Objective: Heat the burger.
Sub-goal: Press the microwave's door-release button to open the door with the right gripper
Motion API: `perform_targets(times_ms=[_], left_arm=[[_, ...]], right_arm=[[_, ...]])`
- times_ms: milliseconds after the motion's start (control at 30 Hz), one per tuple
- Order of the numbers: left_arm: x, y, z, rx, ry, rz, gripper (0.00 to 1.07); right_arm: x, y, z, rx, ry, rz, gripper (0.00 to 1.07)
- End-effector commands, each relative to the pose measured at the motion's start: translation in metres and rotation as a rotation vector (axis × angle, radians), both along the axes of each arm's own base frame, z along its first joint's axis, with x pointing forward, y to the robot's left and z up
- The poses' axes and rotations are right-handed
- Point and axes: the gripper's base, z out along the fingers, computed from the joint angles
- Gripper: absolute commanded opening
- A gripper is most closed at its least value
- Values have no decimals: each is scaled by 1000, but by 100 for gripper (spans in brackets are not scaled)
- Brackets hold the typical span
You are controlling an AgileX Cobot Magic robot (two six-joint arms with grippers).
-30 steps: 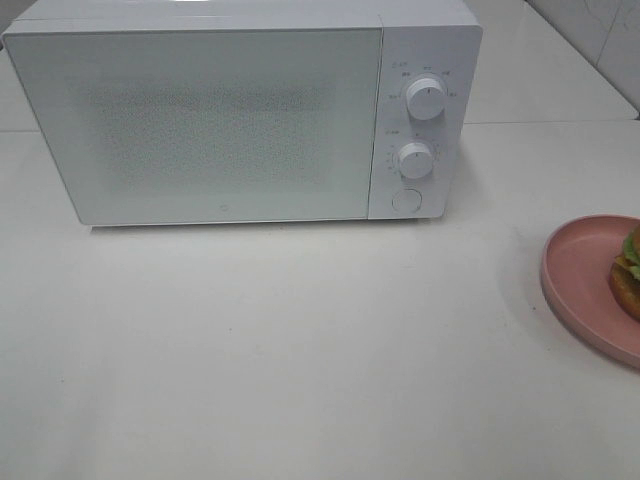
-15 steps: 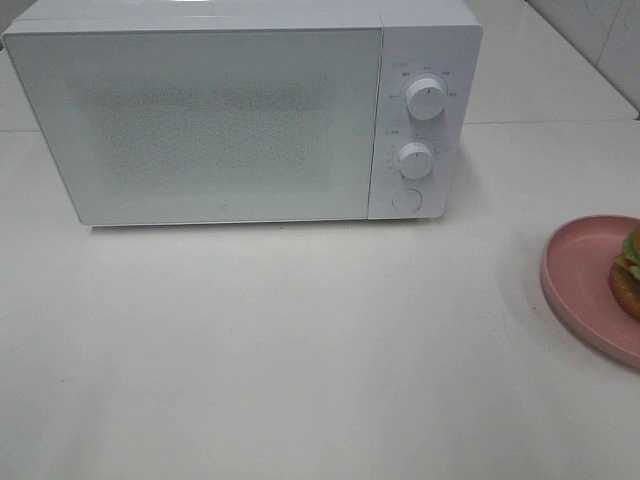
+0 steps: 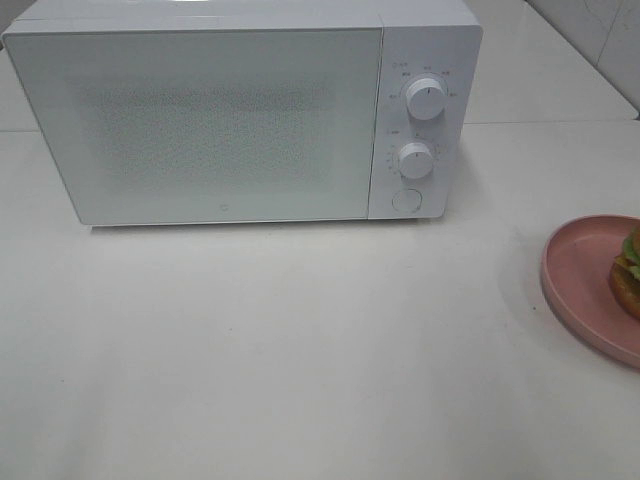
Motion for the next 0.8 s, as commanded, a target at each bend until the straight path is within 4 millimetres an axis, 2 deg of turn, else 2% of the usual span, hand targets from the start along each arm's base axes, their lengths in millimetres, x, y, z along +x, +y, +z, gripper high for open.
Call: perform_targets(times_ms=[33,467,800], left_arm=[[-2,0,0,-8,-8,-6,98],[-2,0,0,-8,-8,-6,98],[-2,0,0,-8,-8,-6,98]], right_arm=[[9,1,2,-8,-35,7,77],[47,7,-22,1,-20,29,76],[54,9,-26,11,-40,34,76]])
